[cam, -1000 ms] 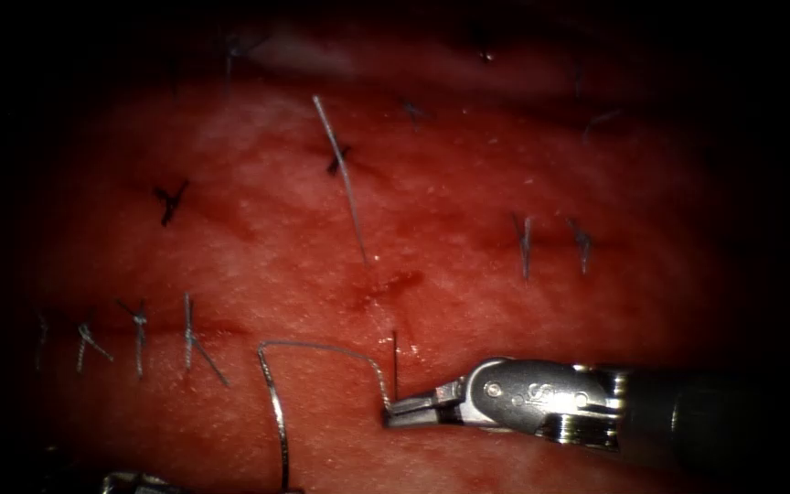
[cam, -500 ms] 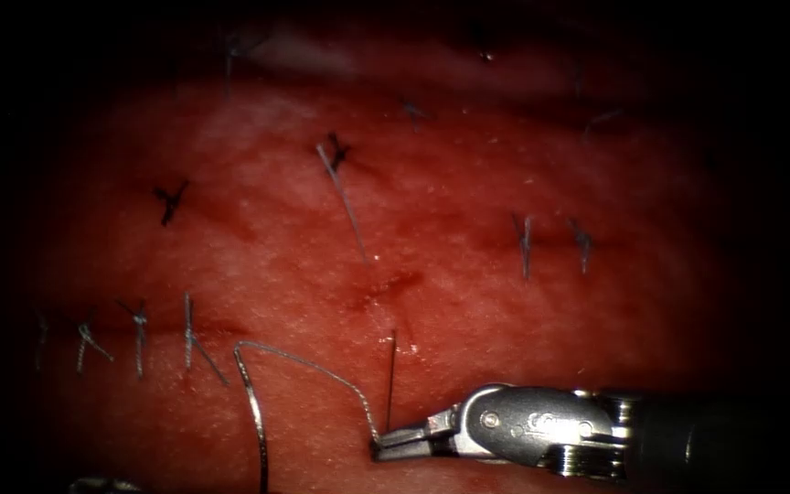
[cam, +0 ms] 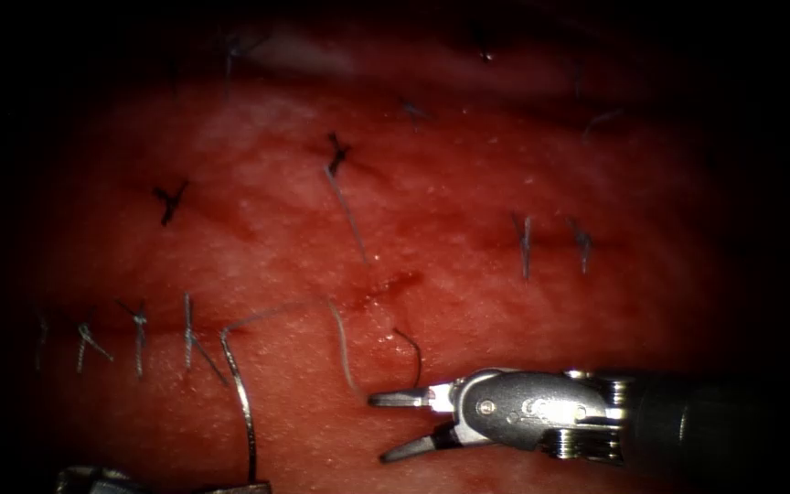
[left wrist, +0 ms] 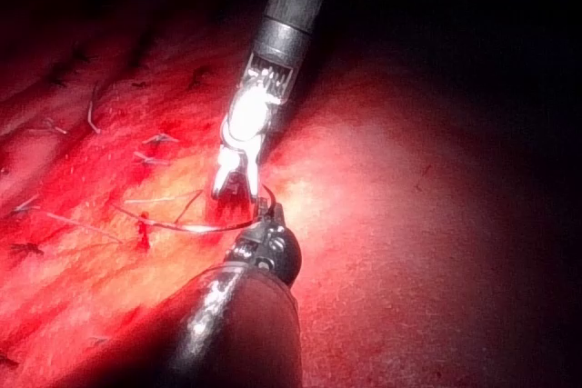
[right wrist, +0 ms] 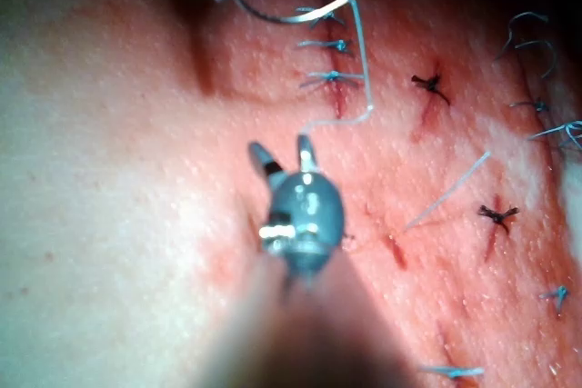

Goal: Wound Closure

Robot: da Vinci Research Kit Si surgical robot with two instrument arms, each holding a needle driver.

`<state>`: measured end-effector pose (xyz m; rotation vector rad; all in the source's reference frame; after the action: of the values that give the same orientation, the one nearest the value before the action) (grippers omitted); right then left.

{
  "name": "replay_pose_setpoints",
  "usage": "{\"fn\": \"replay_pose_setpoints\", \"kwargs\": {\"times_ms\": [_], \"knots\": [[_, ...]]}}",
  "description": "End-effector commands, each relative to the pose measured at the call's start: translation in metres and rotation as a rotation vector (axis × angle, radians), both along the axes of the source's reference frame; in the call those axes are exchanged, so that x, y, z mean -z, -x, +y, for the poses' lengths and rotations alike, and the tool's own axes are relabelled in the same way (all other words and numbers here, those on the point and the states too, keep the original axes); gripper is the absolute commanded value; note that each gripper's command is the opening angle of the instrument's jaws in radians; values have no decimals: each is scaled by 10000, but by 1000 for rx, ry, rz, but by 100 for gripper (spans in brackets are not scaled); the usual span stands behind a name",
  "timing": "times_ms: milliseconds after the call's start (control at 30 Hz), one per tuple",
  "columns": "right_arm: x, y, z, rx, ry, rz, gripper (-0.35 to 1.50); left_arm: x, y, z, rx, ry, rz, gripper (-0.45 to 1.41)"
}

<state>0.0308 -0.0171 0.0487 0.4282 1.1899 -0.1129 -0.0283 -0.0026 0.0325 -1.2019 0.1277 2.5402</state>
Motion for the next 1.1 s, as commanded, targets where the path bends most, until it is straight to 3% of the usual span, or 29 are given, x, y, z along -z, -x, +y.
{"fn": "replay_pose_setpoints", "kwargs": {"times_ms": [33, 200, 333, 433, 600, 700, 733, 867, 967, 1100], "knots": [[-14, -5, 4, -4, 12, 1, 87, -5, 5, -2, 1, -1, 1, -45], [-42, -3, 12, -24, 53, -3, 94, -19, -27, 13, 51, 28, 98, -45], [-65, -3, 18, -41, 77, -14, 94, -25, -42, 17, 56, 29, 109, -45], [-83, -1, 24, -67, 89, -9, 87, -25, -45, 18, 66, 29, 114, -45], [-94, 11, 29, -86, 78, -1, 56, -25, -46, 18, 68, 29, 119, -45], [-96, 21, 31, -126, 1, -39, 49, -25, -48, 18, 69, 28, 121, -45], [-98, 27, 34, -174, -86, -74, 42, -25, -49, 18, 70, 28, 123, -45], [-104, 30, 40, -254, -170, -89, 45, -25, -49, 17, 73, 28, 127, -45], [-113, 16, 41, -280, -217, -70, 66, -25, -45, 16, 77, 29, 131, -45], [-121, -6, 33, -284, -248, -71, 61, -23, -43, 13, 76, 29, 127, -45]]}}
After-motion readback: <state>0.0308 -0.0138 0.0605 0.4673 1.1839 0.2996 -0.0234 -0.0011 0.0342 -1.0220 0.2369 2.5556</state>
